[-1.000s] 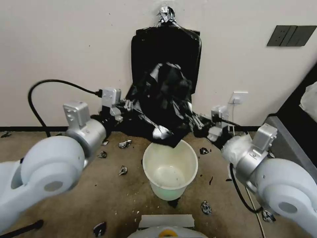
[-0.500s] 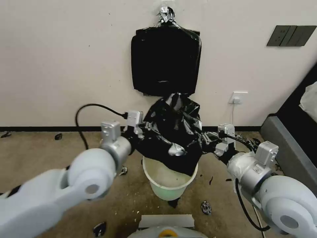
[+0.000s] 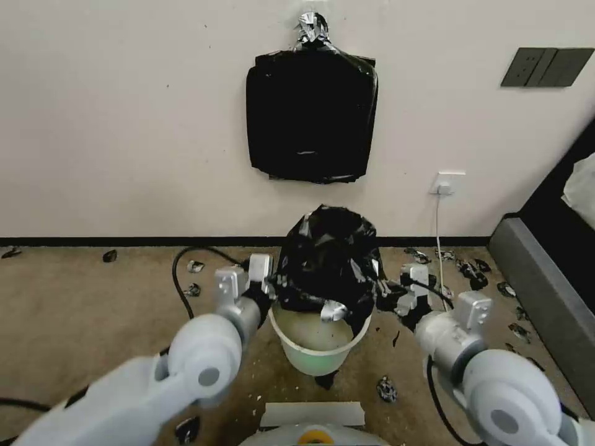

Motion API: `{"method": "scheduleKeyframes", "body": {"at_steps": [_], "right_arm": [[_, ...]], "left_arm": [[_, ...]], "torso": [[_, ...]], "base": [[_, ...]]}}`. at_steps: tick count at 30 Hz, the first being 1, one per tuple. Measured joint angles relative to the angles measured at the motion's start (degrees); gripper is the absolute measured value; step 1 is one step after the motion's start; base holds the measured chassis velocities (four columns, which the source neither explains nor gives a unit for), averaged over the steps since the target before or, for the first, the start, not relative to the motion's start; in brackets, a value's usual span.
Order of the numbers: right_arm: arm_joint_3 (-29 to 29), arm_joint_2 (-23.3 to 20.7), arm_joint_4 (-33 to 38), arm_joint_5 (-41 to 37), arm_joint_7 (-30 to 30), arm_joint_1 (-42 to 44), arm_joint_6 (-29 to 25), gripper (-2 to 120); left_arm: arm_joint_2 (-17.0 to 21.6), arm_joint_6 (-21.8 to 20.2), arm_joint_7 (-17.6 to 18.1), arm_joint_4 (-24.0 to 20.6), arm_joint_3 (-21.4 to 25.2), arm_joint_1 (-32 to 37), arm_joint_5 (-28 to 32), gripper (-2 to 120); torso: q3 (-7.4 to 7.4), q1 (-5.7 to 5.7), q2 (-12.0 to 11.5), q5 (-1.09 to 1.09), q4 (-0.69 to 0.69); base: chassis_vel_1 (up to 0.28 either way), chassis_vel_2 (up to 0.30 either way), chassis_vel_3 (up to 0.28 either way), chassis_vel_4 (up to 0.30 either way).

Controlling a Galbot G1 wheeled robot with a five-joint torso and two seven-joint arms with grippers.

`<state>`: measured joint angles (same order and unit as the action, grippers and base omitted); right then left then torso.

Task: Place a trash bag onto the trash bin.

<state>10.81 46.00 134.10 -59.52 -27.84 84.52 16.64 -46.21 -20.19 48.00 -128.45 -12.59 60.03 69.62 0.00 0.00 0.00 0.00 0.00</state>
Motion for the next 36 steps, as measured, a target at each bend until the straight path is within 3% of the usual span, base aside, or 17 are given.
{"method": "scheduleKeyframes", "body": {"at_steps": [10, 14, 18, 22, 27, 36], "right_arm": [[-1.8, 4.7, 0.0, -0.7, -4.3, 3.8, 0.8, 0], [-1.7, 6.8, 0.5, -1.5, -4.8, 4.5, 1.6, 0], [-1.2, 7.1, -0.2, -3.3, -5.4, 4.4, 1.9, 0], [-0.8, 6.8, -0.9, -4.3, -7.7, 4.1, 2.6, 0], [-0.3, 5.7, 0.3, -5.2, -14.5, 6.1, 6.2, 0], [-0.9, 7.2, 0.0, -8.3, -20.3, 6.0, 9.6, 0]], "left_arm": [[-0.7, -1.2, -0.2, -2.2, 4.0, 8.3, -3.5, 0], [2.7, -1.7, -1.4, -4.9, 7.5, 11.8, -4.1, 0], [2.9, -1.8, -2.0, -4.9, 7.9, 12.8, -4.8, 0], [0.3, -2.0, -2.2, -3.7, 6.6, 14.2, -7.1, 0], [-0.8, -3.0, -2.5, -4.2, 6.2, 17.5, -10.2, 0], [0.4, -4.2, -5.3, -6.0, 11.4, 27.4, -15.4, 0]], "torso": [[0.0, 0.0, 0.0, -0.01, -0.01], [0.0, 0.0, 0.0, 0.0, 0.0], [0.0, 0.0, 0.0, -0.01, 0.0], [0.0, 0.0, 0.0, -0.02, 0.0], [0.0, 0.0, 0.0, -0.02, -0.01], [0.0, 0.0, 0.0, 0.0, 0.0]], "base": [[0.0, 0.0, 0.0, 0.0], [0.0, 0.0, 0.0, 0.0], [0.0, 0.0, 0.0, 0.0], [0.0, 0.0, 0.0, 0.0], [0.0, 0.0, 0.0, 0.0], [0.0, 0.0, 0.0, 0.0]]}}
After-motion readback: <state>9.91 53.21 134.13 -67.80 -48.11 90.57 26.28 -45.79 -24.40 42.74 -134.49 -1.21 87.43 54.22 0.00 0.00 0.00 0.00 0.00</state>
